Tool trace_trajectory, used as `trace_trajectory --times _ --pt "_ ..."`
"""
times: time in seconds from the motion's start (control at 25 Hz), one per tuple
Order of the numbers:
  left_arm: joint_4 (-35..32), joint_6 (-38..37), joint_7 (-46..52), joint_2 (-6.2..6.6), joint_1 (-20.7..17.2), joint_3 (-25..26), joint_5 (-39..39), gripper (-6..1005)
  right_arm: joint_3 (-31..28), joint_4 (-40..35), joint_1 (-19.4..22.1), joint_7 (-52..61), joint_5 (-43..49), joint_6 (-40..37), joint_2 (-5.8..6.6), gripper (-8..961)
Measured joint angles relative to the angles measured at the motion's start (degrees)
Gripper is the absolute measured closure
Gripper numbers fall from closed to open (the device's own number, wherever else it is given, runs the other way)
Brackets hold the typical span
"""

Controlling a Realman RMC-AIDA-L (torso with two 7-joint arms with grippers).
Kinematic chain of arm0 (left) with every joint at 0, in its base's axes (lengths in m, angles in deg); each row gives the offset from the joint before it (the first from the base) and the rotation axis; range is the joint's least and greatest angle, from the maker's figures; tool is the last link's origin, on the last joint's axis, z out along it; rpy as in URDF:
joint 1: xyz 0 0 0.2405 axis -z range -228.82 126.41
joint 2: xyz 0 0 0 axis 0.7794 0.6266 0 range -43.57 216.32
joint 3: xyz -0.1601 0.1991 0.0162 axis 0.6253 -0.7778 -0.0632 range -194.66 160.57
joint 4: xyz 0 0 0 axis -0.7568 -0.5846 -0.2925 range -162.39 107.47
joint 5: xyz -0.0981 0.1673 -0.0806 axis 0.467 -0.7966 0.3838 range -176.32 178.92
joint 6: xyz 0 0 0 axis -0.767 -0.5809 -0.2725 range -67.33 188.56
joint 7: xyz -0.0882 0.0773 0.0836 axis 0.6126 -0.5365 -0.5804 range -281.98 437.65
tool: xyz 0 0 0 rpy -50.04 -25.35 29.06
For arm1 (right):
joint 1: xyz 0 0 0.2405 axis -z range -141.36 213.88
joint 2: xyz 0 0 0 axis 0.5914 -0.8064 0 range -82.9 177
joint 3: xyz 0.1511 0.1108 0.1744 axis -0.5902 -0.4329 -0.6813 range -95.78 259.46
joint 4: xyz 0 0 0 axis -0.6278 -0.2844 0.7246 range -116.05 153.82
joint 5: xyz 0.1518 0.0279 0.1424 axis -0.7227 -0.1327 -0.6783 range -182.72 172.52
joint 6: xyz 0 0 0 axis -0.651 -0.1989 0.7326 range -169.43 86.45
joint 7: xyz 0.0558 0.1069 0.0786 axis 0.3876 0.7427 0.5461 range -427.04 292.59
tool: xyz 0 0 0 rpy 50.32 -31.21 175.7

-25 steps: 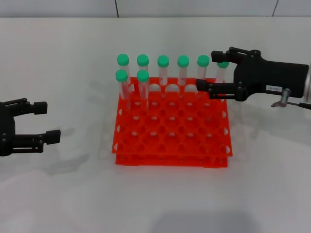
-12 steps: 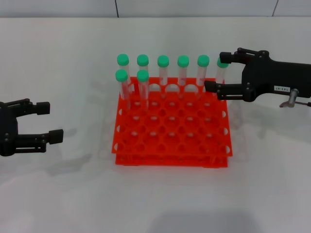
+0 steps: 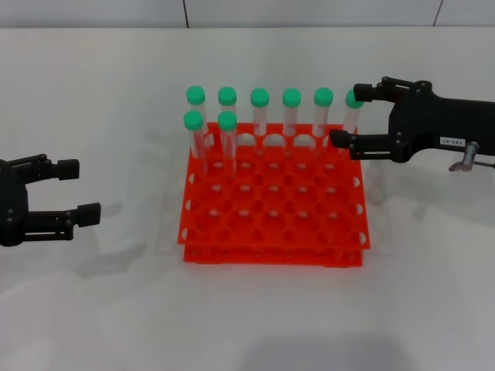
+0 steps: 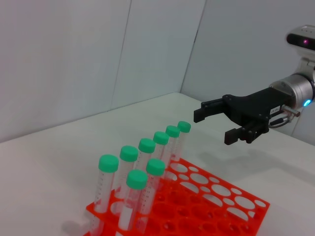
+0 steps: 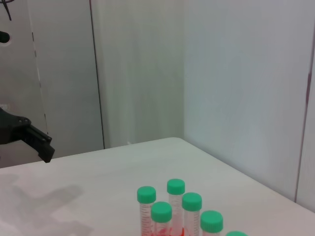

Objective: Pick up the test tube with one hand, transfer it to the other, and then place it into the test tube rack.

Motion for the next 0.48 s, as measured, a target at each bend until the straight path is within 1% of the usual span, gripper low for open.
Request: trace_trajectory --times 0.48 --pt "0.00 0.00 0.00 0.16 0.54 0.35 0.11 111 -0.02 -0.78 -0.40 1.88 3.05 -0.39 -0.04 92"
